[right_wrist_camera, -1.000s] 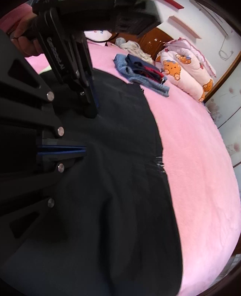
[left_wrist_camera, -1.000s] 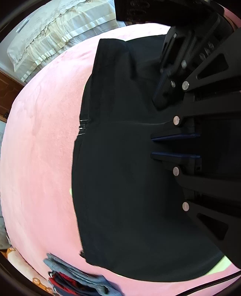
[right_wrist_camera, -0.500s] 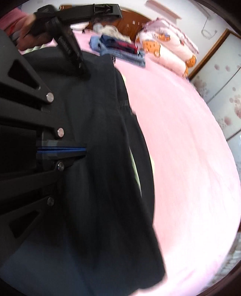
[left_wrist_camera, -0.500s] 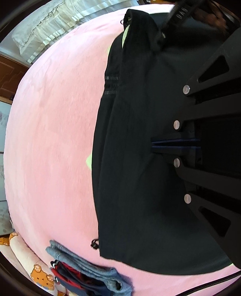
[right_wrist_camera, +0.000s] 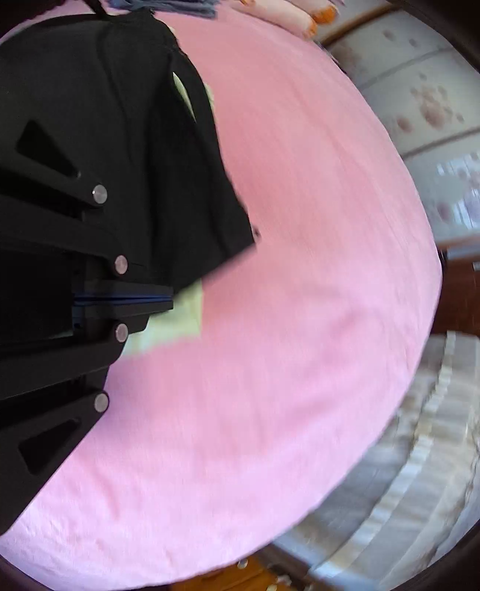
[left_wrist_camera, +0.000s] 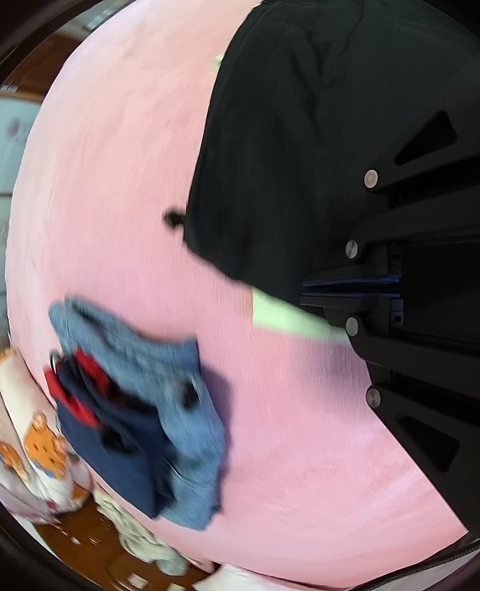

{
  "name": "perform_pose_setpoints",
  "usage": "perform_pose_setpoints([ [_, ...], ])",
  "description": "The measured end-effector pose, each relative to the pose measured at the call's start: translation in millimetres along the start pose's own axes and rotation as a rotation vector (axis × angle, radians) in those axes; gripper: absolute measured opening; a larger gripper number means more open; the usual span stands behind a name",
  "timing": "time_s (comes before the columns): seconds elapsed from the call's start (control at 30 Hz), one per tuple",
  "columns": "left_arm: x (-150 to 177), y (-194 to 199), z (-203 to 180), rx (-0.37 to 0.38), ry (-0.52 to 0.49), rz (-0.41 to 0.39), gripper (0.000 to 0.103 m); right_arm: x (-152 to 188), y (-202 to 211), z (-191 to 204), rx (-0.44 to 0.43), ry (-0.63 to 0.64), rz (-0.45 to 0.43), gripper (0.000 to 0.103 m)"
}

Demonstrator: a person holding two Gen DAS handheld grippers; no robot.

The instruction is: Fold large clothes

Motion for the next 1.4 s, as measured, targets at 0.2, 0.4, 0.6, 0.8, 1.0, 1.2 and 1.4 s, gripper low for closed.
perform_pose_setpoints([
  [0.2, 10.6, 24.8, 20.5, 0.072, 0.061, -0.013, 0.003, -0.8, 30.9, -0.7, -0.046, -0.047, -0.043, 0.000],
  [0.4, 35.2, 86.6, -14.0, 0.182, 0.009, -0.038, 0.003, 21.4, 79.2, 38.8, -0.206, -0.018, -0.048, 0.000],
  [0.6, 86.8, 144.4, -57.9, 0.310, -0.088, -0.022, 0.003, 86.4, 119.9, 110.4, -0.463, 0.046, 0.044, 0.000],
  [0.8, 141.0, 172.5, -104.0, 0.465, -0.153, 0.068, 0.003, 154.9, 133.3, 168.1, -0.670, 0.060, 0.168, 0.000],
  [1.0, 182.1, 159.9, -134.9, 0.438, -0.219, 0.132, 0.003, 195.9, 116.2, 190.9, -0.653, 0.165, 0.237, 0.000],
  [1.2, 192.4, 130.5, -104.7, 0.374, -0.099, 0.135, 0.003, 193.7, 91.9, 133.4, -0.509, 0.041, 0.229, 0.000],
  [1.4, 192.9, 128.3, -36.0, 0.320, 0.041, 0.093, 0.003, 172.4, 96.4, 40.6, -0.329, -0.038, 0.134, 0.000],
])
Point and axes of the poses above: each gripper's, at about its wrist camera, not at the fingertips, and y roughly against the way its jaws point, z to its left, x to its underside, the point moved 1 cm from there along -y, roughly the way its jaws point
